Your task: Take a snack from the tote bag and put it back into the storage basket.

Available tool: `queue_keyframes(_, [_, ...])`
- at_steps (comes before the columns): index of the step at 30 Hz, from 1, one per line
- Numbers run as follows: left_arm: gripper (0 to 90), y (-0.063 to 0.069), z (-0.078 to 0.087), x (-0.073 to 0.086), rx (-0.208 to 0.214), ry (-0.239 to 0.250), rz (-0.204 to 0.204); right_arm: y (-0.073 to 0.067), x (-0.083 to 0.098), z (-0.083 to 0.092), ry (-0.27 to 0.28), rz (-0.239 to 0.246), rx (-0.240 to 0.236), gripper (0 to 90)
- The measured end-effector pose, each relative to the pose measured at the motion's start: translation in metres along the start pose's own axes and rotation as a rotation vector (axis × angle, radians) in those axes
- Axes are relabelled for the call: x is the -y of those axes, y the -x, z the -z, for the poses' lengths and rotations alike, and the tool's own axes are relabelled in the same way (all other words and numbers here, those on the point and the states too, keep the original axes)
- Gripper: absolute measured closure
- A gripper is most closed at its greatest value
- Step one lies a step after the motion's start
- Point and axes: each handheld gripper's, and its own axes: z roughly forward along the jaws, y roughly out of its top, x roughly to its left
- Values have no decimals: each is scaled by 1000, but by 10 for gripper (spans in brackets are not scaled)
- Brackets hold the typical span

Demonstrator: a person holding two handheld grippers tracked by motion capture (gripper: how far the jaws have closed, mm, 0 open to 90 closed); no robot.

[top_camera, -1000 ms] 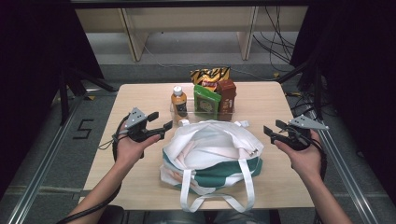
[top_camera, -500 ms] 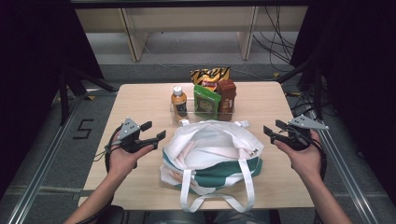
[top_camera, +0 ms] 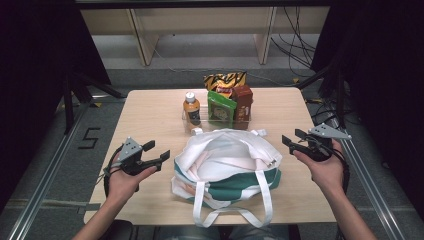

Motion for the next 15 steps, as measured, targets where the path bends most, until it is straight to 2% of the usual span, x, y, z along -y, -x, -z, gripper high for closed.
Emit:
queue_keyframes(1, [288,1,1,1,-3,-3,10,0,0,0,-5,-3,-3,427])
queue_keyframes(3, [287,0,3,3,-4,-4,4,1,0,0,-3,13,-7,427])
queue_keyframes(4, [287,2,4,6,-2,3,42,1,0,0,-3,13,-6,427])
queue_keyframes(5, [288,-1,5,6,-1,0,11,0,0,0,-2,14,-6,427])
queue_keyframes(6, [287,1,6,8,-2,5,42,1,0,0,-2,13,-6,427])
queue_keyframes(7, [287,0,7,8,-11,1,26,1,0,0,-3,14,-5,427])
queue_keyframes(9, [288,0,8,11,-16,7,42,1,0,0,-1,13,-5,426])
queue_keyframes(10, [289,-1,8,13,-11,10,30,0,0,0,-10,-2,-3,426])
queue_keyframes(12, [291,-2,7,15,-10,2,28,0,1,-1,-8,8,-6,426])
queue_keyframes(13, [290,-1,6,16,-4,15,63,-1,1,-1,-11,5,-7,425])
queue_keyframes(15, [292,-2,7,15,-16,15,46,-2,1,0,-18,-2,-5,425])
